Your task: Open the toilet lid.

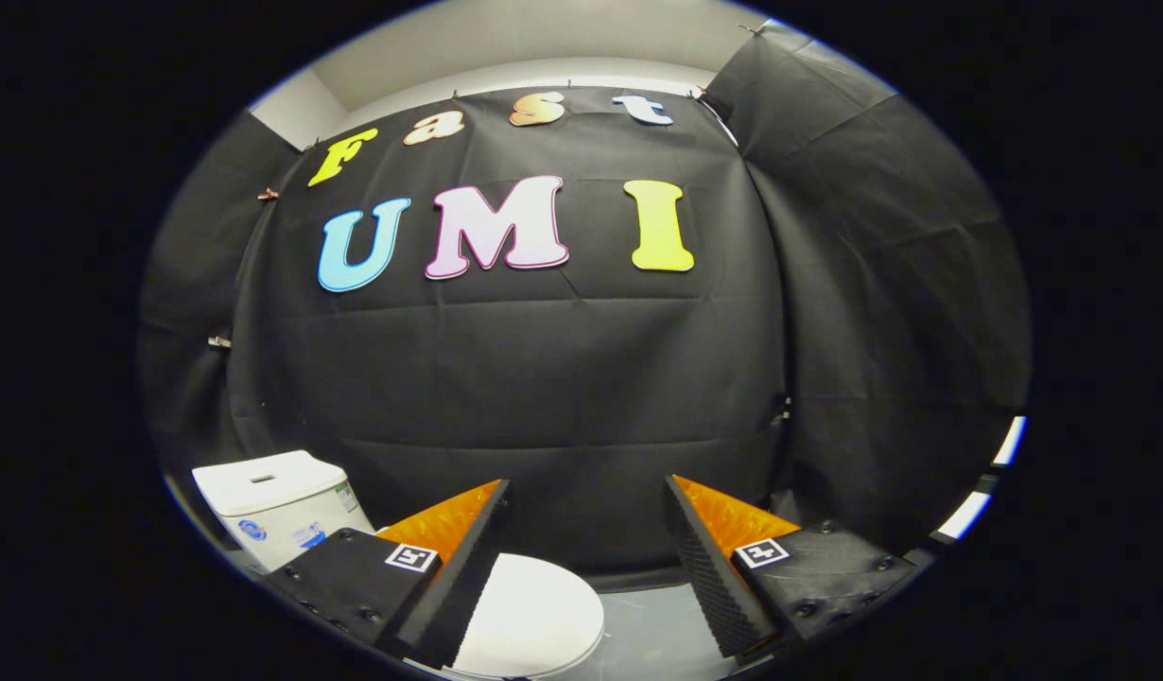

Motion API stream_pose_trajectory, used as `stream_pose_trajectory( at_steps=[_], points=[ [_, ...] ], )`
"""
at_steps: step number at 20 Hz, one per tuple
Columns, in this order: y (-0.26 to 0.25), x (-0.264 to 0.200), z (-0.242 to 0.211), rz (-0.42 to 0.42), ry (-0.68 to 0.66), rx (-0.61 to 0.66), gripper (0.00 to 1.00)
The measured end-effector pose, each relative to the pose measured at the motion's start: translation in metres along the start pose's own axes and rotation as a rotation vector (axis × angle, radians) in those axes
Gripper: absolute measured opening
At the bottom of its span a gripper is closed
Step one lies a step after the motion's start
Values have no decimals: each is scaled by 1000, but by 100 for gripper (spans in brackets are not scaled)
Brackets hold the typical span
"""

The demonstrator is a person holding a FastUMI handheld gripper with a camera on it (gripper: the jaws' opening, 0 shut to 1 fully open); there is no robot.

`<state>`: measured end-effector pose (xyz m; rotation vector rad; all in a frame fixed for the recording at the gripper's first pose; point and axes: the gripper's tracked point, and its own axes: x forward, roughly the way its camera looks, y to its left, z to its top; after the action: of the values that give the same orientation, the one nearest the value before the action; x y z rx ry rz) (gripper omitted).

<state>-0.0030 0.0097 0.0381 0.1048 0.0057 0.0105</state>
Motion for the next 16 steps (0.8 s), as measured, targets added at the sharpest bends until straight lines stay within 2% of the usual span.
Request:
stream_pose_trajectory(
  at_steps=[6,16],
  points=[
    [-8,-13,-38,-44,53,21,98],
    [-18,-54,-171,-87,274,137,98]
  ],
)
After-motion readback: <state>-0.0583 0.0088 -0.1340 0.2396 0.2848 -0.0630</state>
